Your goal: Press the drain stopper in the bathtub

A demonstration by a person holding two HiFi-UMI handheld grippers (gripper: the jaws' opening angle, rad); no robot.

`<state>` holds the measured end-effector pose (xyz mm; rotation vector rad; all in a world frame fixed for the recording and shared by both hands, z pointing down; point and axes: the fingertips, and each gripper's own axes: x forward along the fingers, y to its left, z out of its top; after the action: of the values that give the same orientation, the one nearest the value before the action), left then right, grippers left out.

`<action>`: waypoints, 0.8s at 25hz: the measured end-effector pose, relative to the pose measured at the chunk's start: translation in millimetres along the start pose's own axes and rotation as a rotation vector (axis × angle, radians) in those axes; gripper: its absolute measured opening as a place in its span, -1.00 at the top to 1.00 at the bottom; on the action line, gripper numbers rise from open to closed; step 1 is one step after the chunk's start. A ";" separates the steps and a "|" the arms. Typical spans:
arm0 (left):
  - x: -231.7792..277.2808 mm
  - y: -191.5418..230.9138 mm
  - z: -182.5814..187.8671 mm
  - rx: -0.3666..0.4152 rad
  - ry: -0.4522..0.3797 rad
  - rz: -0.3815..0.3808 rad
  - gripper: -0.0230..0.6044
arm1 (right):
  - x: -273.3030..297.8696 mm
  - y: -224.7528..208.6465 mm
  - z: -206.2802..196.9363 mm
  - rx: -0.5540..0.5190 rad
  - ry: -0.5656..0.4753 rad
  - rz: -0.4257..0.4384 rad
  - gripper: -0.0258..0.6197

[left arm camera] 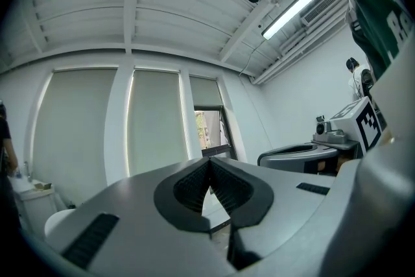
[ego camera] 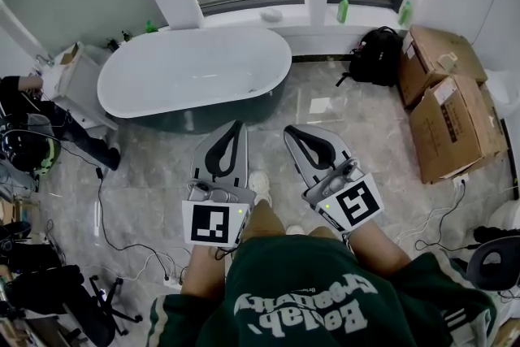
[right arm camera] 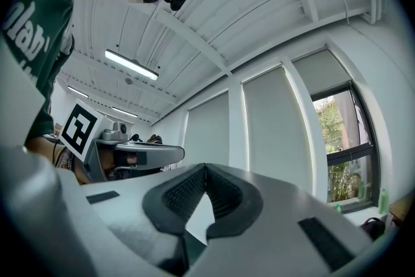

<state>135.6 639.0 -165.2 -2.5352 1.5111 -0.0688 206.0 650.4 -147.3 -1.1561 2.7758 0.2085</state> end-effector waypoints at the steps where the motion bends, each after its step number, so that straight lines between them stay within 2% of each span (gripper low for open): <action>1: 3.5 3.5 -2.7 -0.004 0.001 0.001 0.91 | 3.9 -1.8 -3.3 -0.001 0.005 0.001 0.87; 6: 29.1 22.3 -15.8 -0.010 -0.005 -0.013 0.91 | 28.5 -16.7 -17.6 -0.008 0.016 0.002 0.87; 12: 82.9 62.8 -45.4 -0.023 -0.003 -0.025 0.91 | 78.2 -52.9 -49.7 -0.008 0.040 -0.020 0.87; 20: 216.4 179.8 -80.2 0.005 -0.017 -0.083 0.91 | 231.5 -133.3 -90.4 -0.025 0.070 -0.076 0.87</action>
<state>72.6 355.2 -132.1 -2.5878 1.3978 -0.0624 133.4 380.7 -108.2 -1.2967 2.7898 0.1988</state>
